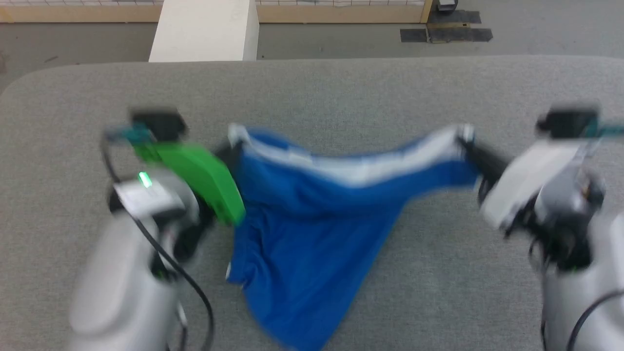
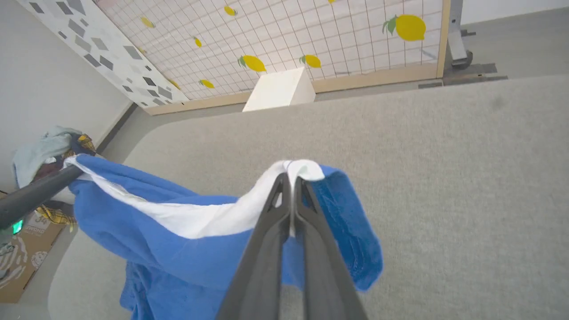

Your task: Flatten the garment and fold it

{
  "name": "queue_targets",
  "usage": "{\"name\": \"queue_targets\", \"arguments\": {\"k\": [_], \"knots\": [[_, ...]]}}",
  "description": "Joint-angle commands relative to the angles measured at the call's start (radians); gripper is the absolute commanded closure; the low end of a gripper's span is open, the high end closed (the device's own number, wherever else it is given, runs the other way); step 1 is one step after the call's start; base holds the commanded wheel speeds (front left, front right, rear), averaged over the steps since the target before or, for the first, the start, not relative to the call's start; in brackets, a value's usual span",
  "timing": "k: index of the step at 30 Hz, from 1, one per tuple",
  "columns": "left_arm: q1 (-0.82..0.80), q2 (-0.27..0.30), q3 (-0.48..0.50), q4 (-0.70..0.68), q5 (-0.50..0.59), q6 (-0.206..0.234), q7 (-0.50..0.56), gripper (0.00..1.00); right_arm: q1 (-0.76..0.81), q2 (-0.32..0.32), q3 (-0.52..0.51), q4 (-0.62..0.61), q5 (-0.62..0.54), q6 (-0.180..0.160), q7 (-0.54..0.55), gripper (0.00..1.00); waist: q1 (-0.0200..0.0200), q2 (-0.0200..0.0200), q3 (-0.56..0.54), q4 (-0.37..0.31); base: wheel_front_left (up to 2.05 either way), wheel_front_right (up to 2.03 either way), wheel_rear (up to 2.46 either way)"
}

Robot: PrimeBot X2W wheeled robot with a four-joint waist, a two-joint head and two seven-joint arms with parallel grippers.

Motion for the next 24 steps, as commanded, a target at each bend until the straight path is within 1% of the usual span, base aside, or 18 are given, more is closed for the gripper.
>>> {"name": "queue_targets", "arguments": {"k": [1,3,5,7,8,9,10,12,14,15,17,18,21,24], "knots": [[-0.085,0.016,0.024,0.011,-0.010,-0.010,0.003,1.00,-0.088,-0.007,-0.017,-0.011,0.040,-0.002,0.037,1.00,0.0000,0.0000,0.014,-0.010,0.00,0.00,0.00],[-0.185,0.026,0.055,0.046,-0.028,-0.019,0.013,1.00,-0.201,-0.012,-0.045,0.001,0.090,-0.002,0.091,1.00,0.0000,0.0000,0.026,-0.018,0.00,0.00,0.00],[-0.291,0.046,0.072,0.087,-0.021,-0.024,0.021,1.00,-0.317,-0.010,-0.072,0.030,0.117,-0.002,0.142,1.00,0.0000,0.0000,0.046,-0.030,0.00,0.00,0.00],[-0.398,0.048,0.098,0.134,-0.023,-0.017,0.014,1.00,-0.436,-0.008,-0.090,0.074,0.110,-0.002,0.169,1.00,0.0000,0.0000,0.072,-0.042,0.00,0.00,0.00],[-0.455,0.066,0.090,0.162,0.007,-0.017,0.011,1.00,-0.499,-0.006,-0.100,0.105,0.104,-0.002,0.174,1.00,0.0000,0.0000,0.085,-0.048,0.00,0.00,0.00],[-0.501,0.067,0.094,0.184,0.017,-0.012,0.002,1.00,-0.550,-0.004,-0.106,0.132,0.095,-0.002,0.173,1.00,0.0000,0.0000,0.096,-0.053,0.00,0.00,0.00],[-0.552,0.063,0.101,0.209,0.025,-0.003,-0.013,1.00,-0.614,-0.002,-0.108,0.163,0.080,-0.002,0.162,1.00,0.0000,0.0000,0.111,-0.059,0.00,0.00,0.00],[-0.640,0.075,0.089,0.252,0.066,0.000,-0.035,1.00,-0.726,0.000,-0.116,0.230,0.050,-0.002,0.123,1.00,0.0000,0.0000,0.138,-0.068,0.00,0.00,0.00],[-0.720,0.061,0.095,0.289,0.081,0.011,-0.076,1.00,-0.829,0.001,-0.110,0.301,0.024,-0.002,0.066,1.00,0.0000,0.0000,0.162,-0.073,0.00,0.00,0.00],[-0.752,0.059,0.091,0.304,0.093,0.011,-0.094,1.00,-0.869,0.001,-0.108,0.335,0.017,-0.002,0.036,1.00,0.0000,0.0000,0.172,-0.074,0.00,0.00,0.00],[-0.812,0.038,0.105,0.334,0.090,0.016,-0.144,1.00,-0.949,0.002,-0.099,0.404,-0.006,-0.002,-0.030,1.00,0.0000,0.0000,0.194,-0.076,0.00,0.00,0.00],[-0.839,0.039,0.099,0.354,0.103,0.012,-0.165,1.00,-0.983,0.002,-0.100,0.442,-0.013,-0.002,-0.063,1.00,0.0000,0.0000,0.205,-0.076,0.00,0.00,0.00],[-0.875,0.028,0.095,0.404,0.108,-0.002,-0.216,1.00,-1.041,0.002,-0.098,0.526,-0.038,-0.002,-0.129,1.00,0.0000,0.0000,0.227,-0.074,0.00,0.00,0.00],[-0.854,0.007,0.092,0.445,0.090,-0.033,-0.267,1.00,-1.034,0.002,-0.068,0.574,-0.039,-0.002,-0.163,1.00,0.0000,0.0000,0.236,-0.068,0.00,0.00,0.00]]}}
